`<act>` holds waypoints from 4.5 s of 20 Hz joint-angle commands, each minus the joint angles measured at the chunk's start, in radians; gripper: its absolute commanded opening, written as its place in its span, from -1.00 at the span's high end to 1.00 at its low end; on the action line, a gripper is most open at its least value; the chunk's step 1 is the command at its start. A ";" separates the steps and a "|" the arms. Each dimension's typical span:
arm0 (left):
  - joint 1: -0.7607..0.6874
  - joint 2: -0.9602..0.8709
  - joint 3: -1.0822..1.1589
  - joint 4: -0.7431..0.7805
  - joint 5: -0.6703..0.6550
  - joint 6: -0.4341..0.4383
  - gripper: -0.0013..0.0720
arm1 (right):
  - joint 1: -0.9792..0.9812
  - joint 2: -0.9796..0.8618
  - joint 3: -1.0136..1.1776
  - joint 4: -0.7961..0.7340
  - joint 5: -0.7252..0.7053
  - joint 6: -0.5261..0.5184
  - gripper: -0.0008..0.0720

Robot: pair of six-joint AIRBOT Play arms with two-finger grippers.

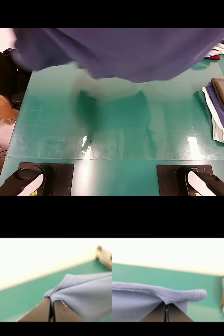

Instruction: Fold the shirts.

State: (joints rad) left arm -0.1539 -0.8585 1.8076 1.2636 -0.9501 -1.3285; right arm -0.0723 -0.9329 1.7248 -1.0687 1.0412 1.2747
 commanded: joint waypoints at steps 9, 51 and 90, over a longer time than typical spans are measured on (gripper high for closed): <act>0.001 -0.111 0.091 0.044 -0.285 -0.073 0.90 | -0.105 -0.207 0.316 -0.056 0.349 0.032 0.93; 0.235 -0.286 -1.096 -0.097 -0.012 -0.079 -0.54 | -0.175 -0.167 -0.767 0.115 0.315 -0.091 -0.07; 0.235 -0.230 -1.088 -0.147 -0.019 -0.077 0.90 | -0.182 -0.150 -1.222 -0.101 0.267 -0.013 0.63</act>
State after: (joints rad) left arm 0.0803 -1.0893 0.7189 1.1168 -0.9695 -1.4055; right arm -0.2630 -1.0840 0.4744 -1.1816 1.3956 1.2552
